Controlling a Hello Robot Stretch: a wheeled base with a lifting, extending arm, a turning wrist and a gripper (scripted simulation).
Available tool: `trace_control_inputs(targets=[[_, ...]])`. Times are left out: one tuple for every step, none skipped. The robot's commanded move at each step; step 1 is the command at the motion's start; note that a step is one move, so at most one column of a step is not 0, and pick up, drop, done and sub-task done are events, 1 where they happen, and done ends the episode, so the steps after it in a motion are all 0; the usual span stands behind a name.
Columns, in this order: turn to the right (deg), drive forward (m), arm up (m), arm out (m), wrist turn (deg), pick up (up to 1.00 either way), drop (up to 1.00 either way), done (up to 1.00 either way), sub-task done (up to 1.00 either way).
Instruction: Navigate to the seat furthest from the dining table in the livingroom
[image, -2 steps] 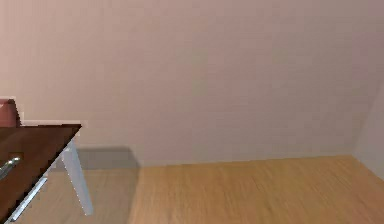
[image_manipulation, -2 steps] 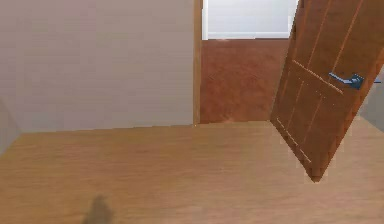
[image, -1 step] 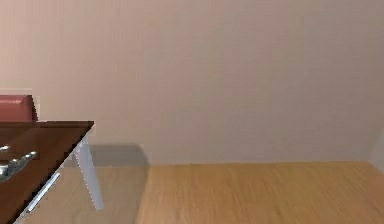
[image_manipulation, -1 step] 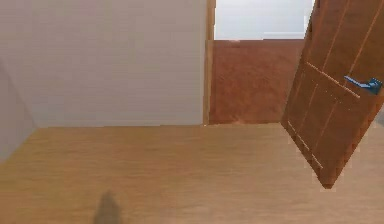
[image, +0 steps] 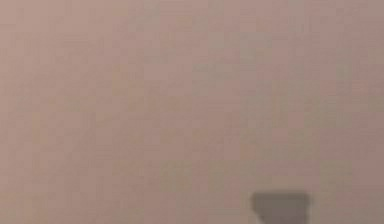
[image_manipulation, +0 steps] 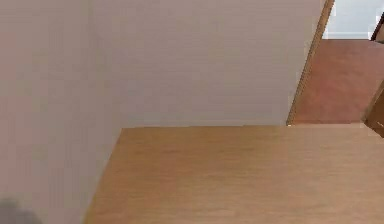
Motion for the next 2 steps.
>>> trace_control_inputs(targets=[[-45.0,0.00,0.00,0.00,0.0,0.00,0.00,0.00,0.00],[-45.0,0.00,0.00,0.00,0.0,0.00,0.00,0.00,0.00]])
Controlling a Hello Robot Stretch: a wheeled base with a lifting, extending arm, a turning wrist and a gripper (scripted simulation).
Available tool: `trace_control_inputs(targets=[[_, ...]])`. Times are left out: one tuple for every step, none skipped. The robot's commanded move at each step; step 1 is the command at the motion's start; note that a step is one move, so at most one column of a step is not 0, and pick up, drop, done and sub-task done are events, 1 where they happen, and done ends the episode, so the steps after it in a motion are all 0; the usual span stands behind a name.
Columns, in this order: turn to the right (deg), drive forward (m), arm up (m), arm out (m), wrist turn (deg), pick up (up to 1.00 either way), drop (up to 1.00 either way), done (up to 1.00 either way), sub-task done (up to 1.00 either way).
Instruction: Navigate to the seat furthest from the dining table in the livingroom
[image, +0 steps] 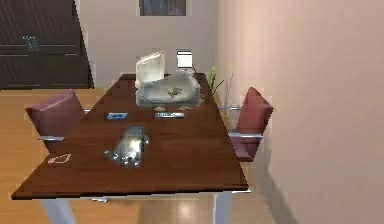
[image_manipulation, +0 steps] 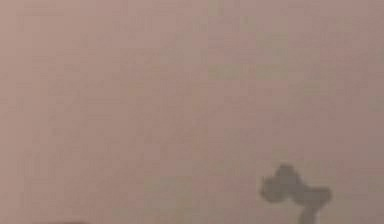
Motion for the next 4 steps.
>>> trace_control_inputs(targets=[[-45.0,0.00,0.00,0.00,0.0,0.00,0.00,0.00,0.00],[-45.0,0.00,0.00,0.00,0.0,0.00,0.00,0.00,0.00],[0.0,0.95,0.00,0.00,0.0,0.00,0.00,0.00,0.00],[36.0,0.00,0.00,0.00,0.0,0.00,0.00,0.00,0.00]])
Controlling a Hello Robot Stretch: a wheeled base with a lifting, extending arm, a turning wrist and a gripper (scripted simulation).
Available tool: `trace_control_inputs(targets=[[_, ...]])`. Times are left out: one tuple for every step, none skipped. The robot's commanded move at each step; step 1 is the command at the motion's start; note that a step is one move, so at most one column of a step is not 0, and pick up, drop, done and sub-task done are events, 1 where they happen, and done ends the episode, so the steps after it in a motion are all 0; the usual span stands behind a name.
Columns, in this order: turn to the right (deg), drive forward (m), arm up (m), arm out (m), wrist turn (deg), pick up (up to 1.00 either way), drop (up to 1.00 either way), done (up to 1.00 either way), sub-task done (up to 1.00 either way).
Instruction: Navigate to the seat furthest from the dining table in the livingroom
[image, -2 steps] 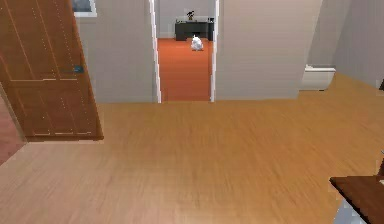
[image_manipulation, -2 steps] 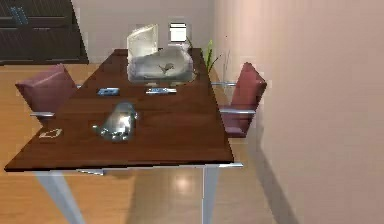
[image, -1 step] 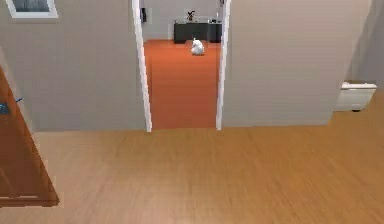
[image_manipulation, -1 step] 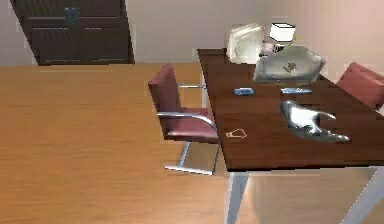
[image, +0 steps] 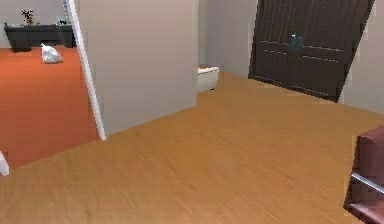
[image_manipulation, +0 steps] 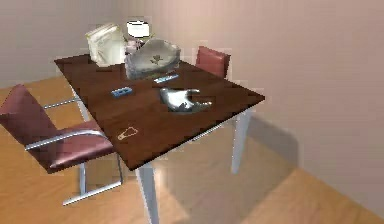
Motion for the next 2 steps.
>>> trace_control_inputs(targets=[[0.0,0.45,0.00,0.00,0.0,0.00,0.00,0.00,0.00],[6.0,0.00,0.00,0.00,0.0,0.00,0.00,0.00,0.00]])
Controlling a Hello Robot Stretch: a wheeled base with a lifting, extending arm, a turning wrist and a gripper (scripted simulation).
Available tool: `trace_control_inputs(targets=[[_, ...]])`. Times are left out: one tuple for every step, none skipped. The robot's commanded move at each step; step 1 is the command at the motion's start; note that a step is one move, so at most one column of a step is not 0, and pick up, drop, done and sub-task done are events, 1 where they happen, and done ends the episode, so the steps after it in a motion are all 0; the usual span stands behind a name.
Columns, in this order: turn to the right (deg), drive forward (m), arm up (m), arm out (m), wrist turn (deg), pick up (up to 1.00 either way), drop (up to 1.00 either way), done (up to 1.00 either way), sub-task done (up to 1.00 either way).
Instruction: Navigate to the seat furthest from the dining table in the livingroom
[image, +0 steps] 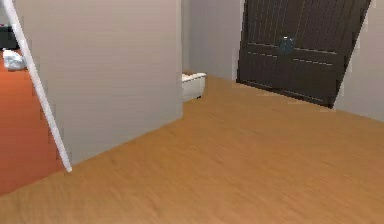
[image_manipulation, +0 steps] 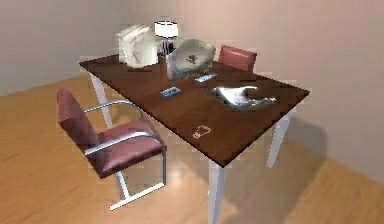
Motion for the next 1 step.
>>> trace_control_inputs(targets=[[3.0,0.00,0.00,0.00,0.0,0.00,0.00,0.00,0.00]])
